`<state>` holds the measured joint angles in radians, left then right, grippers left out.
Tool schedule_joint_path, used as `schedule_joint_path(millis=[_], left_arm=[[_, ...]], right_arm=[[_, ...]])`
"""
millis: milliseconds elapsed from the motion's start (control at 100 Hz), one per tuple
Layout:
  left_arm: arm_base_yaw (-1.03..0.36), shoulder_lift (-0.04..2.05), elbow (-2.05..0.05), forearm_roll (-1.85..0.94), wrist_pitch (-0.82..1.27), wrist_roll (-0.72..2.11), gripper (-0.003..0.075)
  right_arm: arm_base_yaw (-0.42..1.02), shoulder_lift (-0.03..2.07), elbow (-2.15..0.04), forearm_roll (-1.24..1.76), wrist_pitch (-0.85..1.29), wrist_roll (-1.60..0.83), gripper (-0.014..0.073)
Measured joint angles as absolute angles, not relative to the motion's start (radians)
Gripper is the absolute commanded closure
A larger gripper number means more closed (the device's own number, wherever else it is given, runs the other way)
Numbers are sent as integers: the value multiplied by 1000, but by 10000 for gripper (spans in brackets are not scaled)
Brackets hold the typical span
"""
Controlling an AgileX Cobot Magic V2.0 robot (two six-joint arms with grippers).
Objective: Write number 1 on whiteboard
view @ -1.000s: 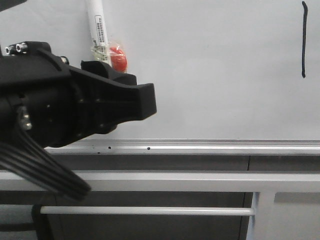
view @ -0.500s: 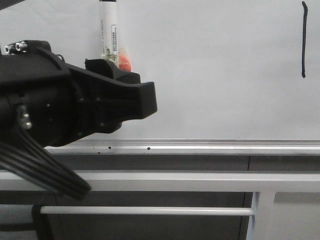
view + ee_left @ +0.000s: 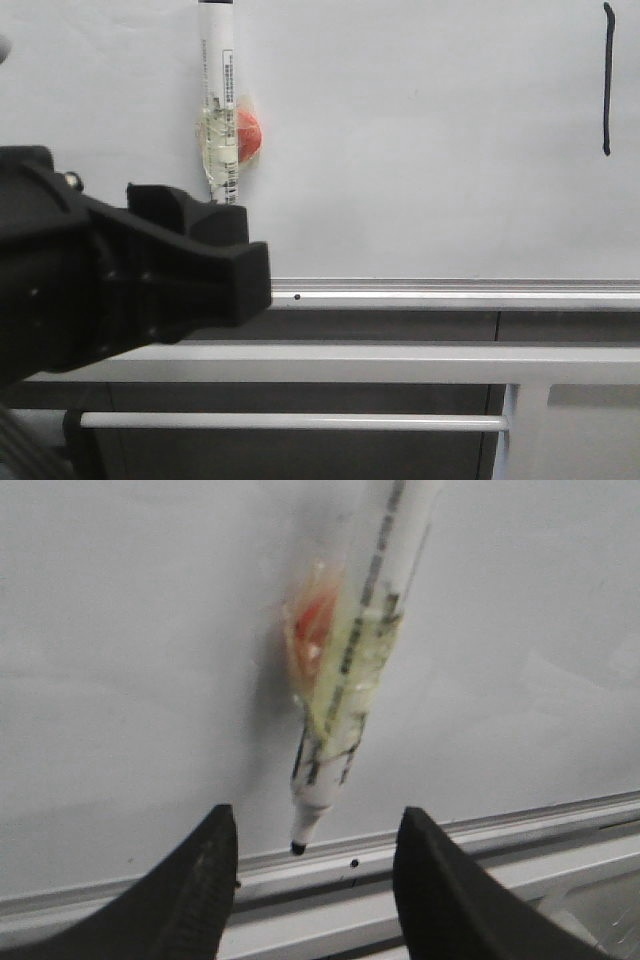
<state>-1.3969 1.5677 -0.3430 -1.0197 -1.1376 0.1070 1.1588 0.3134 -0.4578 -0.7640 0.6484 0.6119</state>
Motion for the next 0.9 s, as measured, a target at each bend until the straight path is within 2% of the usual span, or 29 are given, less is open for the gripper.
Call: schedule_joint_path(millis=[90,160,250,560,900], left_arm=[[-1433,1560,-326,-1045,-1138,107,423],[-1463,1542,-318,-1066,-1138,114,545],[-1493,1505,-311,-1082,-1138,157,743],[-1578,1287,-271,-1103,-1140,423,741],[-1720,1016,-270,-1196,-1157,843,741]], right_arm=[[1159,313,-458,-764,648,612,657],[1159,313,-458,-766,648,612,657],[1159,313,-458,-780,646,612,657],[1159,313,-427,-795,479,641,656],[1159,313,-137,-840,161,691,657]])
